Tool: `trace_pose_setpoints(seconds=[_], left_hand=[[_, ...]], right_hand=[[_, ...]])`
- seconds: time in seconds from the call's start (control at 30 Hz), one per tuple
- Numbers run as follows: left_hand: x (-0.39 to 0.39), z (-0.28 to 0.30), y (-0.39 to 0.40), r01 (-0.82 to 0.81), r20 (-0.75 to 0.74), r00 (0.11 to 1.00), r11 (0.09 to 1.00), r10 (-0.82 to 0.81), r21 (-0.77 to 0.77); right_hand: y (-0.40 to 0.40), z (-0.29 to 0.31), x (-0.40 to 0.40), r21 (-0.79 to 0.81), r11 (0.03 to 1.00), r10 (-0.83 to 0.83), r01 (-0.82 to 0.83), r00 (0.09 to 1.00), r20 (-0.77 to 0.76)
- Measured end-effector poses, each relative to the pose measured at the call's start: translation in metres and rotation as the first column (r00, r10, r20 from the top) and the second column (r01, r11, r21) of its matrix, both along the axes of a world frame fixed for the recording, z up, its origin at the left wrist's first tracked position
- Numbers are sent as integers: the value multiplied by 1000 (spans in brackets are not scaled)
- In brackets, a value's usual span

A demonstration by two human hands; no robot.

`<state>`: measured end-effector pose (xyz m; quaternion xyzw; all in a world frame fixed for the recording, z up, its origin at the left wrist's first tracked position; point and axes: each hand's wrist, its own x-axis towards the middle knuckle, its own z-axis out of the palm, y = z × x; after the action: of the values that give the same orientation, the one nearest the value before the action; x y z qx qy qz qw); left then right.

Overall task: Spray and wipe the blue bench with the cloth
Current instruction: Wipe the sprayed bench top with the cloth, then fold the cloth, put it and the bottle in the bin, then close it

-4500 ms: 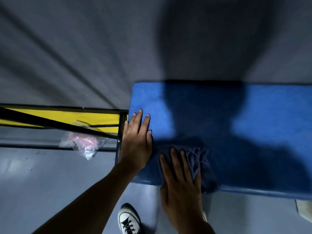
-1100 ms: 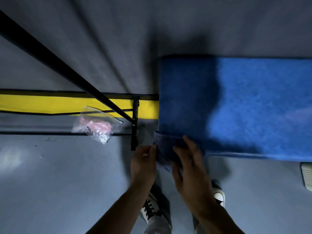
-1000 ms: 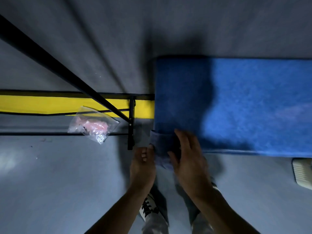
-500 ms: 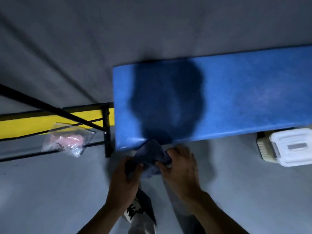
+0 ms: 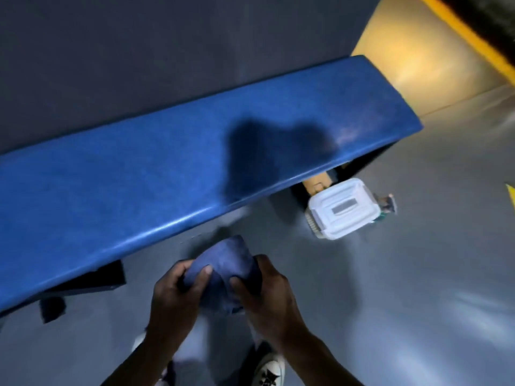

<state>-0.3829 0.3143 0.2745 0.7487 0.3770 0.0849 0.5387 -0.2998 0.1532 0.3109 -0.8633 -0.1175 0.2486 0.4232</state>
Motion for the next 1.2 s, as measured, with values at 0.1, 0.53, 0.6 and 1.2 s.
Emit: trace_pose_setpoints(seconds=[0.1, 0.53, 0.6, 1.2], left_hand=[[51, -1, -53, 56, 33, 998, 997, -54, -59], [244, -60, -209, 222, -79, 965, 941, -249, -257], [265, -73, -228, 216, -102, 963, 941, -249, -259], [378, -179, -385, -246, -170, 967, 878, 191, -410]], right_hand=[[-56, 4, 42, -19, 996, -93, 93, 996, -8], [-208, -41, 238, -130, 950, -311, 283, 897, -314], [-228, -50, 261, -140, 955, -294, 261, 893, -340], [-376, -197, 415, -163, 966, 163, -199, 963, -214]])
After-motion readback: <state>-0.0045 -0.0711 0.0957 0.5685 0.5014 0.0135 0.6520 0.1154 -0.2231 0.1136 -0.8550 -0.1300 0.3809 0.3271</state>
